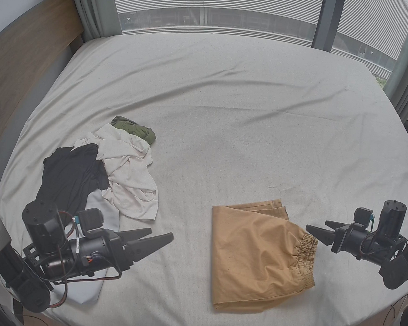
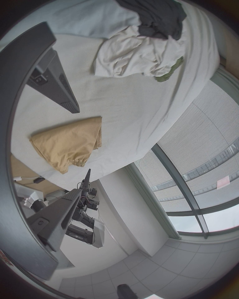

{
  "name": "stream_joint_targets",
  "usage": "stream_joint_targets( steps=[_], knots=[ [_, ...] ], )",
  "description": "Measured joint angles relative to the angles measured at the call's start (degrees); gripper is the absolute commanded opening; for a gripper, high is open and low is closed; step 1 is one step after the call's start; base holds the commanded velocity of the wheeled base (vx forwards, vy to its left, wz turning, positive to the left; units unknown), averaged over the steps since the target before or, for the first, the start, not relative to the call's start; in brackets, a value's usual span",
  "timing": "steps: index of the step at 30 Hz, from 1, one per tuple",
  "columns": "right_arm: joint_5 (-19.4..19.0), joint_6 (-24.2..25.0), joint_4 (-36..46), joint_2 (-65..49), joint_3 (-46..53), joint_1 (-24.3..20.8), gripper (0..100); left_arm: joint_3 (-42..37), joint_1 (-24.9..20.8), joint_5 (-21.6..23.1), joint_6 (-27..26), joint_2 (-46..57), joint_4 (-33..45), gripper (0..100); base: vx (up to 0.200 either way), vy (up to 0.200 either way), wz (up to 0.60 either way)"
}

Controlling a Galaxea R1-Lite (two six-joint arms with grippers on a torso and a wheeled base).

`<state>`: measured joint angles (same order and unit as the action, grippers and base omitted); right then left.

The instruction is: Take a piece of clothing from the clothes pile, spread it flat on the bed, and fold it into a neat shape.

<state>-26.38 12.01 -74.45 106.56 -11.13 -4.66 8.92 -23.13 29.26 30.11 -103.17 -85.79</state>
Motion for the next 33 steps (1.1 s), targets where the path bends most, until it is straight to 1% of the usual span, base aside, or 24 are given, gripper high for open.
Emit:
stream_joint_targets(
  steps=[5, 10, 13, 17, 22, 33],
  knots=[
    [0.0, 0.0, 2.5, -0.1, 1.3, 0.7, 100, -1.4, 2.3, 0.5, -3.9, 0.7, -0.5, 100, 0.0, 0.0, 0.0],
    [0.0, -0.2, 3.0, 0.0, 3.8, 0.5, 100, -2.3, 3.4, 0.5, -5.8, -0.3, -0.7, 100, 0.0, 0.0, 0.0],
    [0.0, -0.4, 3.6, 0.2, 4.9, 0.2, 100, -2.9, 4.1, 0.5, -8.3, -1.3, -1.1, 100, 0.0, 0.0, 0.0],
    [0.0, -0.5, 7.5, 1.0, 5.7, -0.1, 100, -4.0, 4.7, 0.5, -10.5, -3.5, -2.5, 100, 0.0, 0.0, 0.0],
    [0.0, -0.5, 9.2, 2.4, 5.8, -0.3, 100, -4.3, 5.4, 0.5, -11.5, -6.0, -3.0, 100, 0.0, 0.0, 0.0],
    [0.1, -0.2, 8.3, 7.6, 5.8, -2.5, 100, -4.3, 6.0, 0.5, -11.5, -7.6, -3.1, 100, 0.0, 0.0, 0.0]
  ],
)
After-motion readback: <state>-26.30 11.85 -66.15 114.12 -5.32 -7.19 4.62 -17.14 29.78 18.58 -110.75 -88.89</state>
